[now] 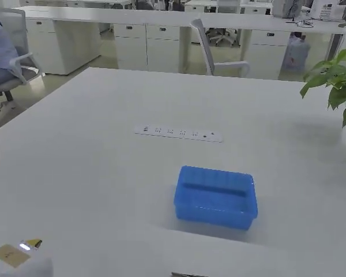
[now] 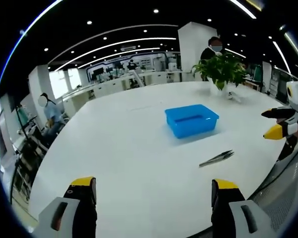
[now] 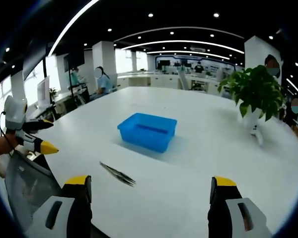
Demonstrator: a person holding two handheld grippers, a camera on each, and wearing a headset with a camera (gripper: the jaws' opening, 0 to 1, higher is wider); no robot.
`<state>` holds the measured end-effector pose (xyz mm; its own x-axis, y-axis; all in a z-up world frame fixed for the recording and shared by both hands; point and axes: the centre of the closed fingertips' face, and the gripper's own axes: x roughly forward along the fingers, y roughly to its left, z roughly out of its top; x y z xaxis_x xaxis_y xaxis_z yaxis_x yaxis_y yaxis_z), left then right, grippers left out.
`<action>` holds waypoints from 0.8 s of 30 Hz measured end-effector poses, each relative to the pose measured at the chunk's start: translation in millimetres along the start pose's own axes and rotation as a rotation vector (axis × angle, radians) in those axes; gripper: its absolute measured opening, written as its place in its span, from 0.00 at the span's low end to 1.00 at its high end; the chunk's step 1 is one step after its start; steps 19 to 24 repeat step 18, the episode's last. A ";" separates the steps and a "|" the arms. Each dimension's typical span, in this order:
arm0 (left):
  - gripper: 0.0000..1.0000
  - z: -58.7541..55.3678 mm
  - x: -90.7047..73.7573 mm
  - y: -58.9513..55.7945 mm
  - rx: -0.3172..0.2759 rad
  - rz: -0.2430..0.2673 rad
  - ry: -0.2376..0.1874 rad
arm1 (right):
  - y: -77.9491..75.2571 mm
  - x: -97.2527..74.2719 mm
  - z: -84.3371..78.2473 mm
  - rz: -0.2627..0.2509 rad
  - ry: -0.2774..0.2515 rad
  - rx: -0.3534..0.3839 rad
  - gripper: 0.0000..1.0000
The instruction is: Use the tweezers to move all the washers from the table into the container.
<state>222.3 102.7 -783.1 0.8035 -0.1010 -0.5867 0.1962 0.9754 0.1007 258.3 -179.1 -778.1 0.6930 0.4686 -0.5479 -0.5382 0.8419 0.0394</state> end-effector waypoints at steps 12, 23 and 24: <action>0.99 -7.9 -2.4 7.6 -0.010 0.033 0.010 | -0.5 1.3 -3.3 -0.004 0.017 0.000 0.99; 0.99 -8.0 -2.3 16.3 -0.021 0.062 0.009 | -6.4 1.2 -5.0 -0.029 0.025 0.001 0.99; 0.99 -8.0 -2.3 16.3 -0.021 0.062 0.009 | -6.4 1.2 -5.0 -0.029 0.025 0.001 0.99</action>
